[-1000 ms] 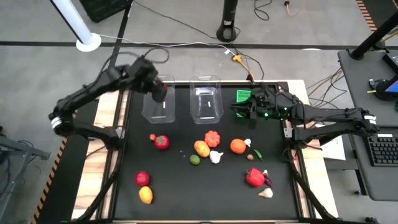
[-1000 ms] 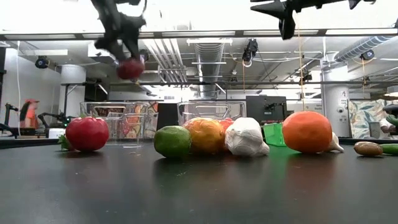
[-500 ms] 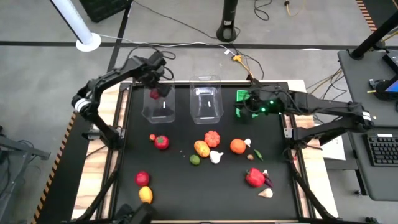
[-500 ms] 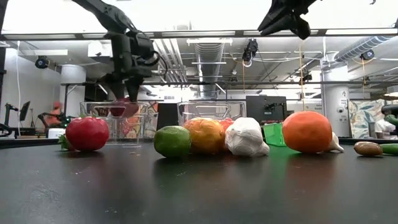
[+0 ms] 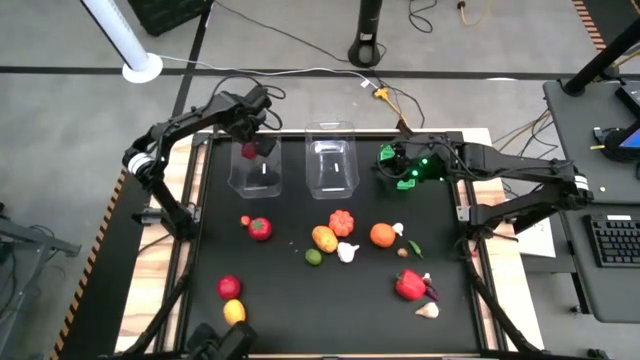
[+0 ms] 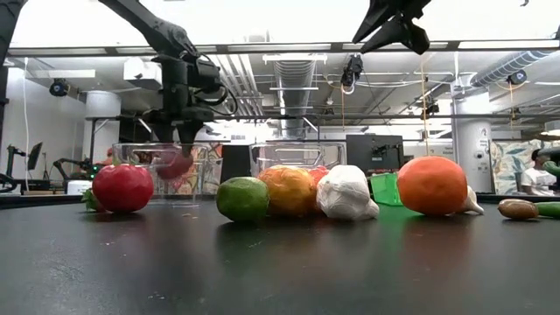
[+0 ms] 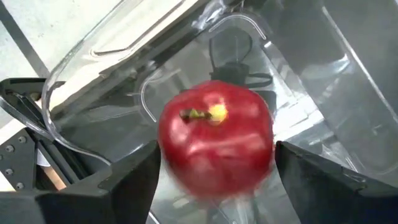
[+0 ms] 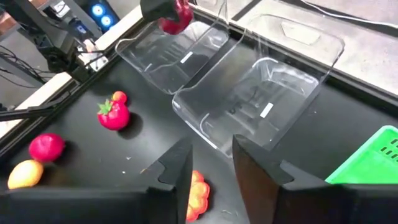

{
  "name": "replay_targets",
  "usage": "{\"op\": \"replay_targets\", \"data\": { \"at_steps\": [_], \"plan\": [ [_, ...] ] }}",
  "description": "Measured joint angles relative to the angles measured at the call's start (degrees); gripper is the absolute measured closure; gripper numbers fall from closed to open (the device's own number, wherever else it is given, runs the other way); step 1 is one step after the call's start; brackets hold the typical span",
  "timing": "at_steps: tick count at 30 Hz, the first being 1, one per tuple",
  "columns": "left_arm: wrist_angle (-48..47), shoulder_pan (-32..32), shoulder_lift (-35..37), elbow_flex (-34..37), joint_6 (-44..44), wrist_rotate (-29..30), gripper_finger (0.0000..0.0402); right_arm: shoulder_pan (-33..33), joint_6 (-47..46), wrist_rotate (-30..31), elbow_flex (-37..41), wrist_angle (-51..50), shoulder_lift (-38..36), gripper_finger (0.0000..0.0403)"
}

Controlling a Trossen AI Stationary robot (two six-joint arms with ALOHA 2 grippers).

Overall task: Sort produce into baskets
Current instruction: Put the apple into the left transparent bin, then put the middle left garlic into the green bin

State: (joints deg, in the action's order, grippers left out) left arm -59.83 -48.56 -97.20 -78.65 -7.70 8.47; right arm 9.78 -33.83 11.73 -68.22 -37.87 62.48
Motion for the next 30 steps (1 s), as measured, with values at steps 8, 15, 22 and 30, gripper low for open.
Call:
{"op": "replay_targets", "data": {
  "at_steps": [8, 15, 22, 30],
  "plan": [
    [0.04, 0.50, 2.24, 0.00, -0.25, 0.01, 0.0100, 0.00, -1.99, -0.99, 0.08, -1.45, 0.11, 0.0243],
    [-0.09, 5.83, 11.50, 0.02, -1.79, -0.02, 0.0100, -1.02, -8.00, -10.73, 0.62, -2.77, 0.92, 0.0220],
    [1.00, 17.73, 21.87, 0.41, -3.48, -0.46, 0.0100, -8.11, -8.35, -14.71, 0.60, -2.68, 6.81, 0.0216],
    [1.22, 33.28, 28.22, 0.74, -7.22, -0.33, 0.0100, -15.71, 3.66, -15.50, 0.89, -2.83, 13.95, 0.0216]
  ]
}}
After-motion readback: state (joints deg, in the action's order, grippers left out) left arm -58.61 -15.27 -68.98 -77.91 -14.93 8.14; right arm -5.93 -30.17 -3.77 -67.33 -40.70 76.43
